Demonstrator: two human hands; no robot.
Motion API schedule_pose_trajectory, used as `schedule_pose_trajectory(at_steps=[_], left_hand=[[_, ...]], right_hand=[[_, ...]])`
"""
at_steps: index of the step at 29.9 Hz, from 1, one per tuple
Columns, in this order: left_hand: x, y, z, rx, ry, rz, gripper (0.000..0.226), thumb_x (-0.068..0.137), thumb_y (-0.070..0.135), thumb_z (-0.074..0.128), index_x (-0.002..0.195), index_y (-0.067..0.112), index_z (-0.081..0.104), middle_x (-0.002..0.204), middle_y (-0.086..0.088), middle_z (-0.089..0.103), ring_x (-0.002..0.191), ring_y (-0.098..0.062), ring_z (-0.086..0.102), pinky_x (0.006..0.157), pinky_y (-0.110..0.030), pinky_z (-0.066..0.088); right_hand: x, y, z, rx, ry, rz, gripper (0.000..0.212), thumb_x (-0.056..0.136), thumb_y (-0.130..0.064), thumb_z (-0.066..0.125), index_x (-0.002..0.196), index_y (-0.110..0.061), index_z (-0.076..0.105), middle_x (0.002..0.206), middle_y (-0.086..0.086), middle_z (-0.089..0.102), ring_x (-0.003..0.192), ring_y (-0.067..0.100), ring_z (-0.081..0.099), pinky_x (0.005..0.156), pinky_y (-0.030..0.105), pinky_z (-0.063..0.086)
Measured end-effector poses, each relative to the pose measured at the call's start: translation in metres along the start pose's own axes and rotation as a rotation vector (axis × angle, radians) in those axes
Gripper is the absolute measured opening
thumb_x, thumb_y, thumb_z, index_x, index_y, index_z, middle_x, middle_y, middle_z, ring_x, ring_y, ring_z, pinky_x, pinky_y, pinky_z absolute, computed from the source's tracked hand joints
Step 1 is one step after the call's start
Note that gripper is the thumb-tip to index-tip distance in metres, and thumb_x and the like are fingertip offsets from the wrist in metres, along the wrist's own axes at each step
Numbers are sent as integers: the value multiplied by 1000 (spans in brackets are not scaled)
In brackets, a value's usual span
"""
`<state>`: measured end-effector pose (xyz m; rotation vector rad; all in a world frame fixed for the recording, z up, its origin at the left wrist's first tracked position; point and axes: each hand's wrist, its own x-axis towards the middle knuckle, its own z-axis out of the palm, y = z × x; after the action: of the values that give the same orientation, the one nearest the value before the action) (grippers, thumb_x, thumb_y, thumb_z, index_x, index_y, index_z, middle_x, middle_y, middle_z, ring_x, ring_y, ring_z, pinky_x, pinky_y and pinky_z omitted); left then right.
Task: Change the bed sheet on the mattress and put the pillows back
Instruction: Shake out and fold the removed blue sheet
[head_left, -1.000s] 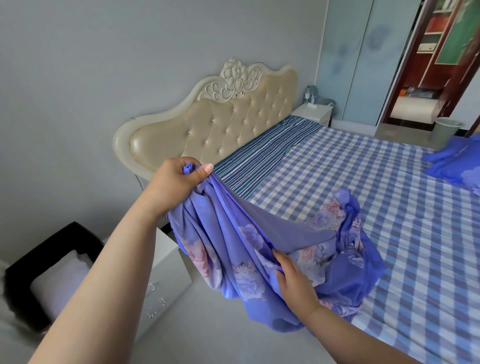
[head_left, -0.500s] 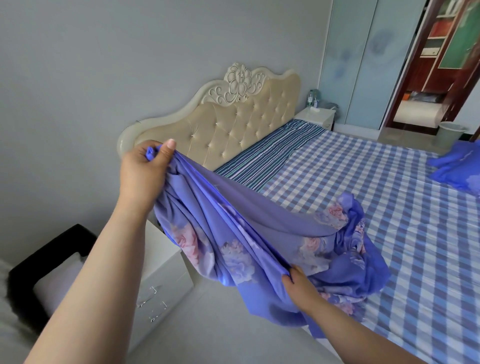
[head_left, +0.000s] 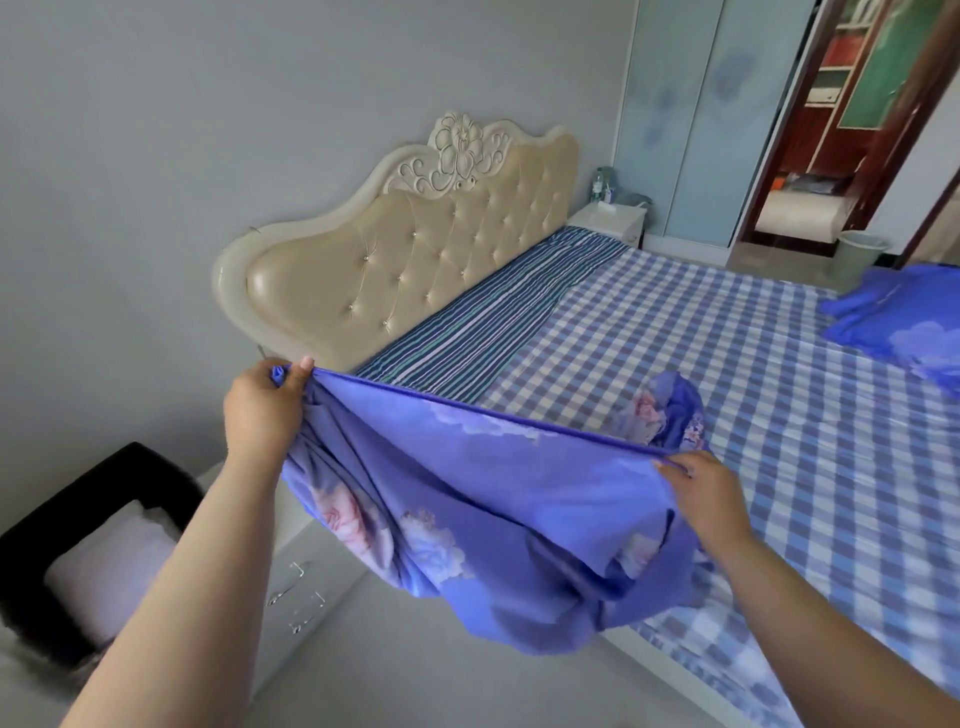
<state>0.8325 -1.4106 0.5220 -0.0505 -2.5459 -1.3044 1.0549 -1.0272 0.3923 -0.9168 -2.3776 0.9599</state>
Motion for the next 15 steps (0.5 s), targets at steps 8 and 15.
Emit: schedule_pose_trajectory(at_steps=[8,15], left_hand=[[-36,-20,35,22,-12,-134,41,96,43,49,90,3,61,89,-24,60,94,-40,55,76,-39,39],[-65,27,53,-239,136,-276,45,97,44,44,68,10,39,62,-7,38,74,-27,40,74,-39,40]], right_hand=[[-34,-7,-107,15,-658,93,43,71,-47,78,74,-8,62,68,1,52,60,5,46,57,15,35],[-146,-9,-91,-258,-1135,-34,35,86,-36,65,62,-21,44,53,-12,42,53,2,36,55,21,31]])
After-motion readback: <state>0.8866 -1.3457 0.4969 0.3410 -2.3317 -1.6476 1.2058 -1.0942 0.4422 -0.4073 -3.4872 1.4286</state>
